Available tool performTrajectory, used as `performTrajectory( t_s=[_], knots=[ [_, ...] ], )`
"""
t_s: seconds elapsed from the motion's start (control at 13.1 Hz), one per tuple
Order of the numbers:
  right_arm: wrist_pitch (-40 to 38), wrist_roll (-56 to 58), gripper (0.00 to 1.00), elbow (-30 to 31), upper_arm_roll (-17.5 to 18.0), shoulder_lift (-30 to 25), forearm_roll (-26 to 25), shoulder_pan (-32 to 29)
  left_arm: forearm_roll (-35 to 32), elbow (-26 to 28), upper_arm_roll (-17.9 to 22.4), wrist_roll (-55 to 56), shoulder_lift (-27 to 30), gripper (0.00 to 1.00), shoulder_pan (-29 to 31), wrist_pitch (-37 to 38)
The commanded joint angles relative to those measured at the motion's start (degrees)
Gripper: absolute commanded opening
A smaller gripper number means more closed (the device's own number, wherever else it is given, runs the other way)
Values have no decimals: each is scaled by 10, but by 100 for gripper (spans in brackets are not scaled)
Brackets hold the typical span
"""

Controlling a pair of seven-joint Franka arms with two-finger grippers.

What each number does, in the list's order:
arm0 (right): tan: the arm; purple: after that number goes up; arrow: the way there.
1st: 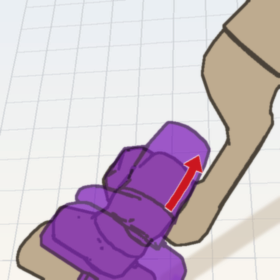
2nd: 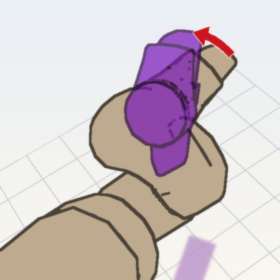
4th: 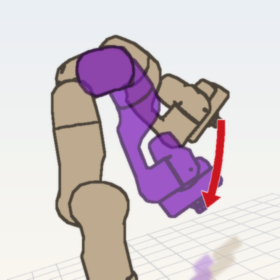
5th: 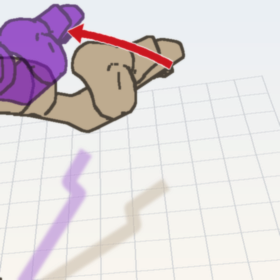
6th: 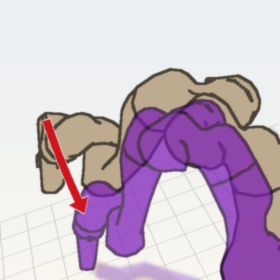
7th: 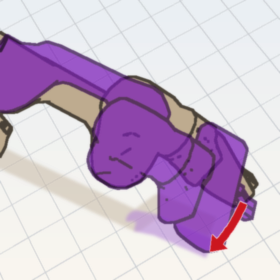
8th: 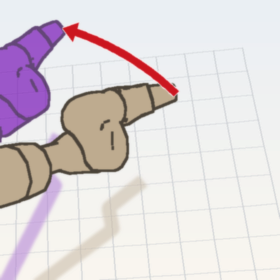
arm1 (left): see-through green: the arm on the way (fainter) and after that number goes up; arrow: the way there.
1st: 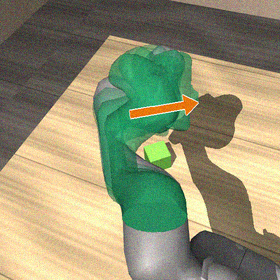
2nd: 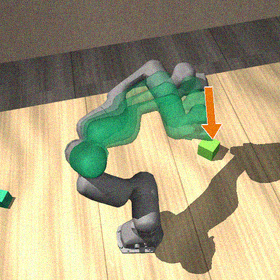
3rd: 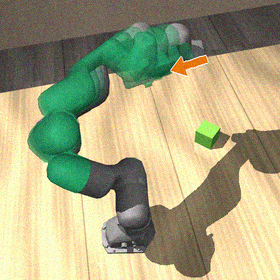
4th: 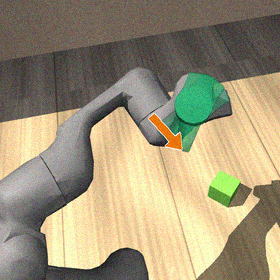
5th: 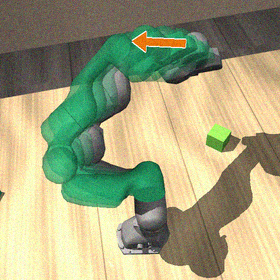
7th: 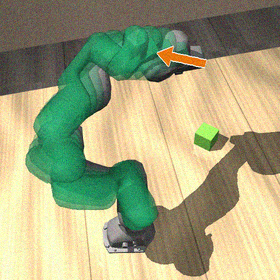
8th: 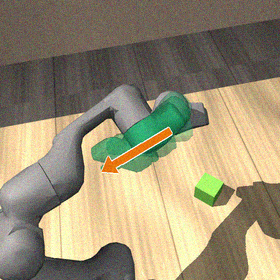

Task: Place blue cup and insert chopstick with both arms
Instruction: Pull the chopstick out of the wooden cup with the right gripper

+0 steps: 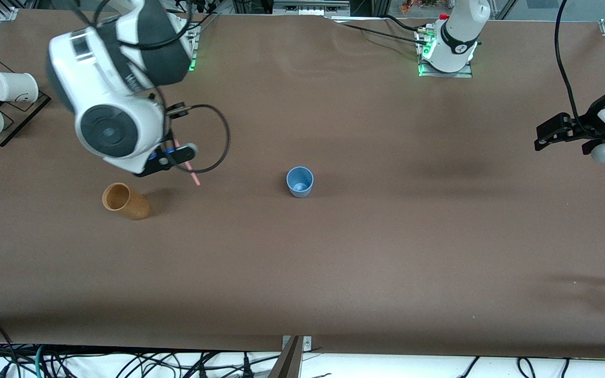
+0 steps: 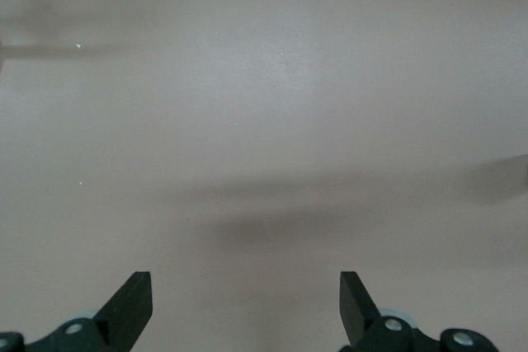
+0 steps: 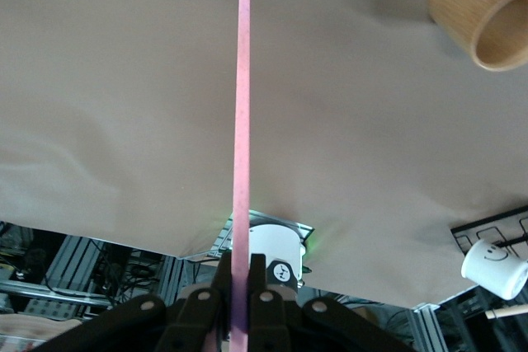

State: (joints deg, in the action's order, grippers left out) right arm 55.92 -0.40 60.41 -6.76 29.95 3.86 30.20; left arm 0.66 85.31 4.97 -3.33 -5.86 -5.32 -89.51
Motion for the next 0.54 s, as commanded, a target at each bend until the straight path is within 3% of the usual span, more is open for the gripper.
performTrajectory(
  t_s=[0.0, 0.46],
  knots=[
    [4, -7, 0, -25, -2, 5, 43, 25, 1, -3, 0, 2, -1, 100, 2, 6],
    [76, -14, 0, -36, 9, 22, 77, 97, 1, -2, 0, 2, -1, 100, 2, 6]
  ],
)
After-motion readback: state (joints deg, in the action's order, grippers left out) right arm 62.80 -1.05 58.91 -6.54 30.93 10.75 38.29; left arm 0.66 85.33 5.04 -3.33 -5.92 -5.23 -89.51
